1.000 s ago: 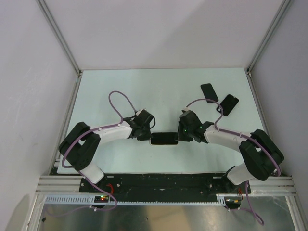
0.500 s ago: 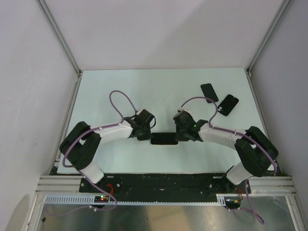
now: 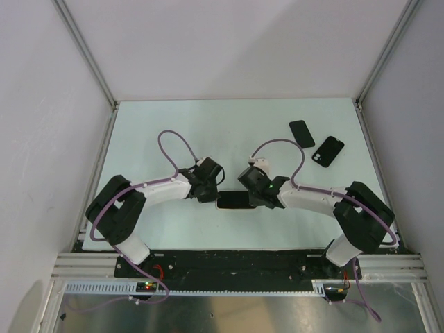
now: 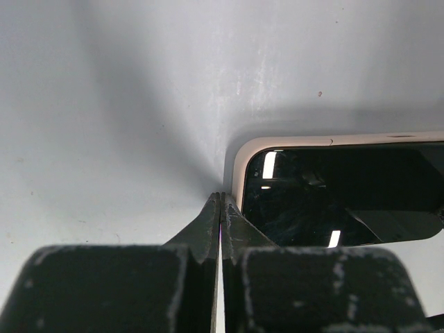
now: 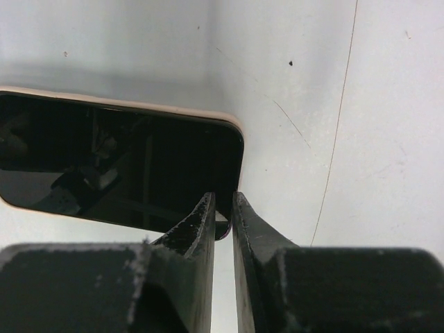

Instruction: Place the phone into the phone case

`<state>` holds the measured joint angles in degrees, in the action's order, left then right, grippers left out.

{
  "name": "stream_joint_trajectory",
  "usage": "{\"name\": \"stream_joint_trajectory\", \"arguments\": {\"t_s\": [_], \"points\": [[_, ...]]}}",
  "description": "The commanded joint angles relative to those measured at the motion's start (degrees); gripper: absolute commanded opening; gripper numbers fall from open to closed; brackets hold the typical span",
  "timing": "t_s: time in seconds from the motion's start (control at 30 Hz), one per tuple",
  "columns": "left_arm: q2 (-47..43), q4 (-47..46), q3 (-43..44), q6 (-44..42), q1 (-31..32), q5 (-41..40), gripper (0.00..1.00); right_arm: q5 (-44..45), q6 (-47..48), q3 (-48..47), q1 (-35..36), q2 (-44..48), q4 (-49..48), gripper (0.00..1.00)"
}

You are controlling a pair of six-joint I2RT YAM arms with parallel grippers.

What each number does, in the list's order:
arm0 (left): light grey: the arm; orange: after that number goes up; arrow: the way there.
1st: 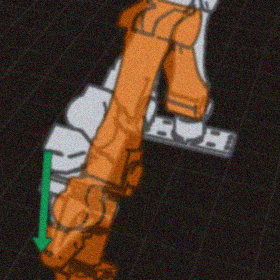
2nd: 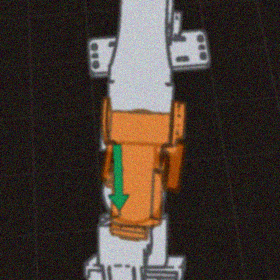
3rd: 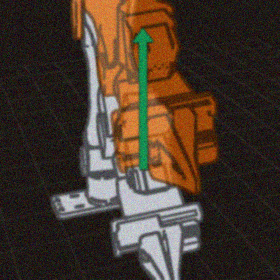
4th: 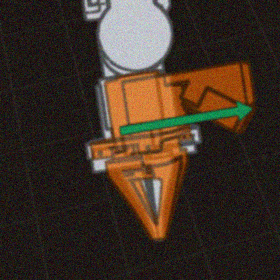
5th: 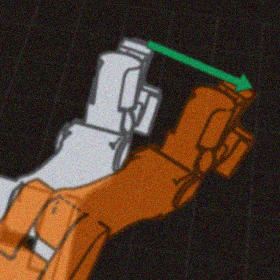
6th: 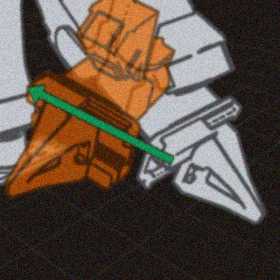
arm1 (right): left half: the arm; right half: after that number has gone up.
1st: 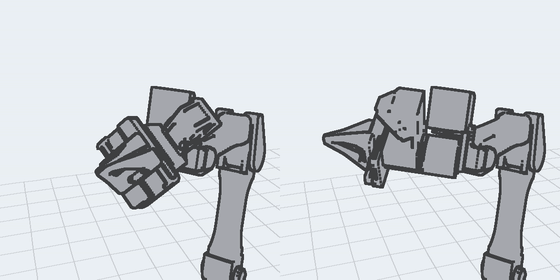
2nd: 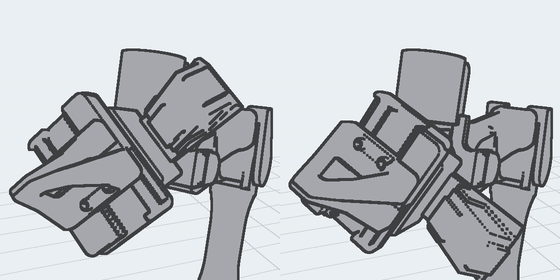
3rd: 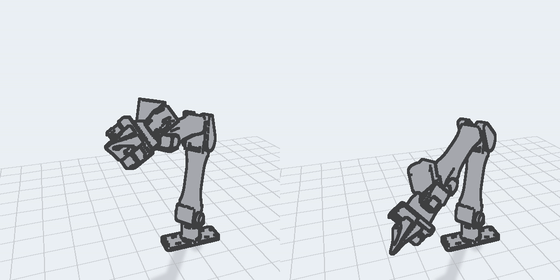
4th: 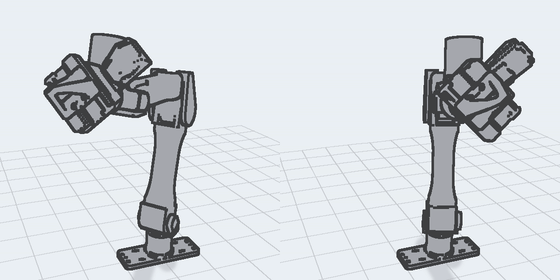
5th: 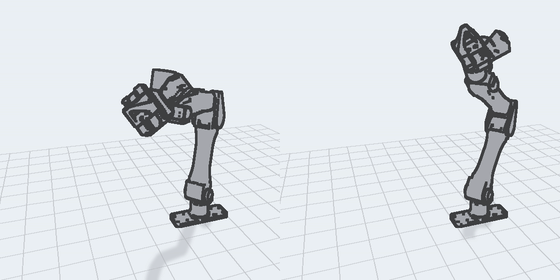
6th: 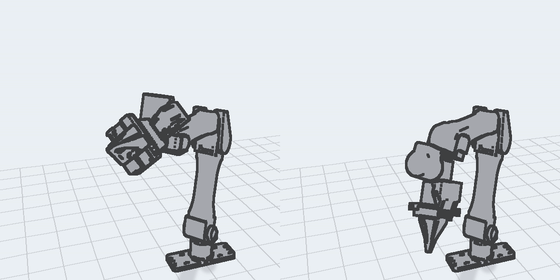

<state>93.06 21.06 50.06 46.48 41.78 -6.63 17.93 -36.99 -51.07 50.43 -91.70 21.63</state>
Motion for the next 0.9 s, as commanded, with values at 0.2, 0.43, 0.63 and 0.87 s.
{"name": "stream_joint_trajectory", "arguments": {"t_s": [0.2, 0.43, 0.63, 0.87], "points": [[0.54, -3.35, 2.06, -0.33, 0.9, 2.5, 0.0, -5.68, -4.68, 4.34, 5.38, -8.27, -4.29, 0.0], [0.59, -3.34, 1.98, -0.27, 0.77, 2.56, 0.0, -6.19, -6.33, 7.55, 7.28, -8.28, -5.99, 0.0], [0.47, -3.36, 2.06, -0.31, 0.83, 2.68, 0.0, -6.97, -6.57, 8.46, 6.79, -4.91, -5.96, 0.05], [0.01, -3.31, 1.9, -0.34, 0.76, 2.52, 0.0, -7.13, -4.6, 8.16, 1.54, 3.15, -4.07, 0.29]]}}
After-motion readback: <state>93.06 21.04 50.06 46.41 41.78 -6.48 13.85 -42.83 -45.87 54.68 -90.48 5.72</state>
